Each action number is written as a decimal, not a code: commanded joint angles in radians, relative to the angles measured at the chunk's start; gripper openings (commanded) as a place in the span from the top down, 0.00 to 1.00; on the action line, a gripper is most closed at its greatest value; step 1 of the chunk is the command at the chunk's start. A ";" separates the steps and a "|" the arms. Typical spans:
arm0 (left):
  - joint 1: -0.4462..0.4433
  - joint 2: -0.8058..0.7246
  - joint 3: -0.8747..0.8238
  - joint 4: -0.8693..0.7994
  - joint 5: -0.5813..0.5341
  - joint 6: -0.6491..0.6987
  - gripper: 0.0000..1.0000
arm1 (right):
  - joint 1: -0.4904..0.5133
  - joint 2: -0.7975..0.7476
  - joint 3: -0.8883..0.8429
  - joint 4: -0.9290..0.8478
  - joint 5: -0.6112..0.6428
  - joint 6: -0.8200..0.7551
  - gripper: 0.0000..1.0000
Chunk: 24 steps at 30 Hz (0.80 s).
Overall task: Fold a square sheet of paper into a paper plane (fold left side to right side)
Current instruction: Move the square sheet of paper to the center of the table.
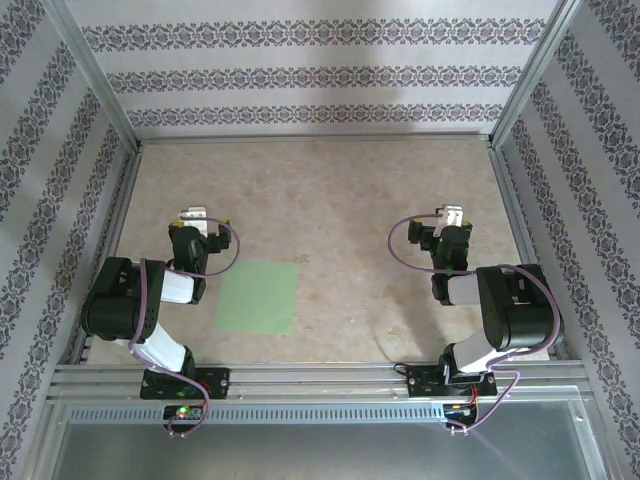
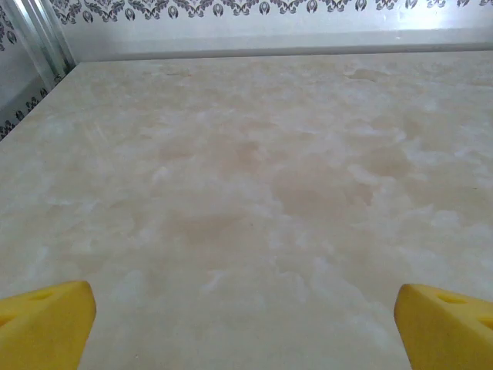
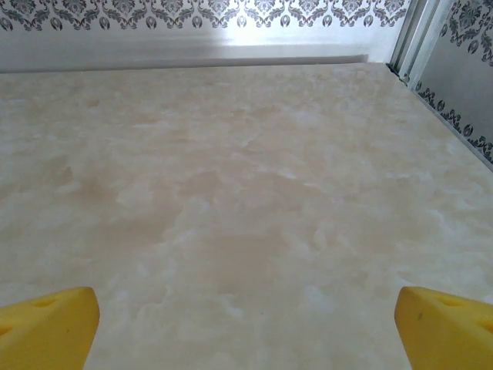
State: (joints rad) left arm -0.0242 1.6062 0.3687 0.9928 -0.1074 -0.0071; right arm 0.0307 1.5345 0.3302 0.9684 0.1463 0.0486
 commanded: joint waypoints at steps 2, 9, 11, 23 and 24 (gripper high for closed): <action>0.009 -0.012 0.006 -0.015 0.011 -0.005 0.00 | 0.009 -0.002 0.007 0.013 0.016 -0.003 0.02; 0.009 -0.012 0.006 -0.015 0.011 -0.005 0.00 | 0.009 -0.002 0.007 0.013 0.017 -0.002 0.02; 0.009 -0.012 0.006 -0.015 0.011 -0.005 0.00 | 0.009 -0.002 0.007 0.013 0.017 -0.002 0.02; 0.009 -0.012 0.006 -0.014 0.011 -0.006 0.00 | -0.001 -0.004 0.008 0.013 -0.003 0.006 0.02; 0.010 -0.012 0.006 -0.015 0.007 -0.009 0.00 | -0.006 -0.003 0.007 0.014 -0.010 0.008 0.02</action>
State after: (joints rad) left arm -0.0238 1.6062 0.3687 0.9928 -0.1074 -0.0071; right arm 0.0299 1.5345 0.3302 0.9684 0.1452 0.0486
